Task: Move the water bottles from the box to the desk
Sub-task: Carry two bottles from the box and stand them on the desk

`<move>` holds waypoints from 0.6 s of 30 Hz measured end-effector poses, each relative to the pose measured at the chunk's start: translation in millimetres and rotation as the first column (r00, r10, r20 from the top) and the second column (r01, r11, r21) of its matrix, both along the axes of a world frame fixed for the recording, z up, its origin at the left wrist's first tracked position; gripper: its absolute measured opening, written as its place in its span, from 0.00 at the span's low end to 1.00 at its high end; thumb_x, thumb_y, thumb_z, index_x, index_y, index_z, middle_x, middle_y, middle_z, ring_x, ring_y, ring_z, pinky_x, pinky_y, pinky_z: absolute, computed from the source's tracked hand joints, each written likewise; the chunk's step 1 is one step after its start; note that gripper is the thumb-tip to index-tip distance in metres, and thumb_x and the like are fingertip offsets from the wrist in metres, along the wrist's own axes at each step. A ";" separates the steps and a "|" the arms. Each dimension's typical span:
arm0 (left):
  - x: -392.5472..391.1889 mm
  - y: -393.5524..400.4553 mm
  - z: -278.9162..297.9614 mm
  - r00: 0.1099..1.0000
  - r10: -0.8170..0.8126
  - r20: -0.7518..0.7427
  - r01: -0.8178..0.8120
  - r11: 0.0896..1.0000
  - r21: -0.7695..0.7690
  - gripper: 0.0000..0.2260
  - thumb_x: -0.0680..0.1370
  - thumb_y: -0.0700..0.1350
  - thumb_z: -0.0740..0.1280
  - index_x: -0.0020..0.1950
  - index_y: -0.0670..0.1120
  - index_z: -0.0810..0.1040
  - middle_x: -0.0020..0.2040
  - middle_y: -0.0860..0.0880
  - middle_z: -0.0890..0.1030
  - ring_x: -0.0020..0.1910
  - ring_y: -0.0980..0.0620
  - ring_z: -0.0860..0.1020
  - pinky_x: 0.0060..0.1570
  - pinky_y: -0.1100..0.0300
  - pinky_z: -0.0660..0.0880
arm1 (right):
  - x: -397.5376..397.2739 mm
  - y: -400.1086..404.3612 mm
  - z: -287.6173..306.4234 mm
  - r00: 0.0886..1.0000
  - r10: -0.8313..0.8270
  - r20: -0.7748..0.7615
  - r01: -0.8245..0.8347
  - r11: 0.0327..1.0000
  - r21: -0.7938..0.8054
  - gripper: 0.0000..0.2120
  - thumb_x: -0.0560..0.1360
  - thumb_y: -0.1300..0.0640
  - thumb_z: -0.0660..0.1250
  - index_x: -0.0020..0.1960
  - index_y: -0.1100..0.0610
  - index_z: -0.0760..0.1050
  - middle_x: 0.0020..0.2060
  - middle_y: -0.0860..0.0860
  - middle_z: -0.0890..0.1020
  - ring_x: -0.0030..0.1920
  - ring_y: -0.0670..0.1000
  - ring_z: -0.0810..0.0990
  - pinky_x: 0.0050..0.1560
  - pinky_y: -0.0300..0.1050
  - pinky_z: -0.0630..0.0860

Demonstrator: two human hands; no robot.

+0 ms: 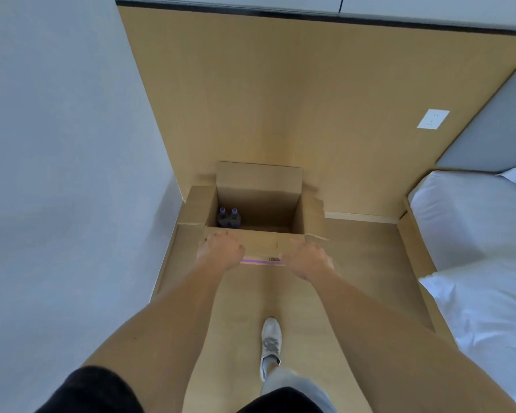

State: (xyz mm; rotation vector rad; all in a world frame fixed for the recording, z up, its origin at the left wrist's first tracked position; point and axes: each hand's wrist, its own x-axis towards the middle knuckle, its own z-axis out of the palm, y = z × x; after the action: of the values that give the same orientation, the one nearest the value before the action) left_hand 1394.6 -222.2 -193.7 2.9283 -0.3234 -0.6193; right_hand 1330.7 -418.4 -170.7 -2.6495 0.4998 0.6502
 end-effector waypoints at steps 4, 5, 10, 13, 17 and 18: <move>63.7 -13.7 -7.9 0.998 0.063 -0.019 -0.063 0.998 -0.013 0.17 0.82 0.50 0.54 0.68 0.48 0.71 0.65 0.45 0.75 0.62 0.41 0.73 0.60 0.48 0.71 | 77.1 -20.1 -14.2 0.999 0.013 -0.038 -0.012 0.999 0.034 0.32 0.78 0.39 0.59 0.79 0.47 0.59 0.72 0.54 0.71 0.71 0.59 0.69 0.69 0.56 0.67; 77.8 -17.8 -6.8 0.997 0.077 -0.027 -0.077 0.997 -0.011 0.18 0.82 0.50 0.53 0.70 0.50 0.70 0.66 0.45 0.75 0.64 0.41 0.73 0.61 0.48 0.70 | 93.4 -26.3 -14.3 0.999 0.016 -0.047 -0.014 0.999 0.041 0.32 0.78 0.39 0.59 0.79 0.47 0.58 0.72 0.54 0.70 0.71 0.59 0.69 0.69 0.56 0.68; 139.8 -36.6 -2.0 0.981 0.185 -0.061 -0.188 0.982 -0.032 0.19 0.84 0.52 0.54 0.74 0.52 0.68 0.69 0.46 0.73 0.67 0.42 0.72 0.63 0.49 0.67 | 165.1 -52.9 -14.2 0.996 0.071 -0.045 -0.071 0.997 0.017 0.31 0.80 0.39 0.59 0.79 0.47 0.58 0.71 0.52 0.71 0.70 0.58 0.70 0.67 0.54 0.70; 169.7 -42.4 -8.7 0.974 0.211 -0.086 -0.215 0.976 -0.042 0.20 0.84 0.51 0.54 0.75 0.52 0.67 0.70 0.46 0.72 0.67 0.42 0.72 0.64 0.48 0.67 | 198.3 -61.0 -19.7 0.994 0.092 -0.063 -0.091 0.996 0.017 0.31 0.80 0.39 0.59 0.79 0.48 0.59 0.72 0.53 0.70 0.71 0.58 0.70 0.67 0.54 0.70; 206.1 -44.5 -19.6 0.971 0.214 -0.108 -0.218 0.975 -0.032 0.19 0.84 0.51 0.54 0.75 0.52 0.67 0.70 0.46 0.73 0.67 0.42 0.72 0.65 0.47 0.67 | 233.7 -64.1 -31.4 0.990 0.106 -0.096 -0.105 0.994 0.013 0.31 0.80 0.39 0.58 0.79 0.48 0.59 0.72 0.53 0.70 0.70 0.58 0.70 0.66 0.54 0.69; 215.3 -44.2 -23.4 0.971 0.213 -0.111 -0.218 0.976 -0.028 0.20 0.84 0.51 0.54 0.75 0.52 0.67 0.70 0.46 0.73 0.67 0.42 0.71 0.65 0.47 0.67 | 242.1 -63.8 -35.0 0.989 0.109 -0.103 -0.108 0.994 0.014 0.31 0.80 0.39 0.58 0.79 0.48 0.59 0.71 0.53 0.71 0.70 0.58 0.70 0.66 0.54 0.69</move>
State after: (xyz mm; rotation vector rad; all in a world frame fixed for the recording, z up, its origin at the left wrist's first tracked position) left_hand 1610.0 -266.4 -217.1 2.8251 -0.0048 -0.7237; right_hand 1572.8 -482.2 -205.7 -2.6600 0.3820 0.8245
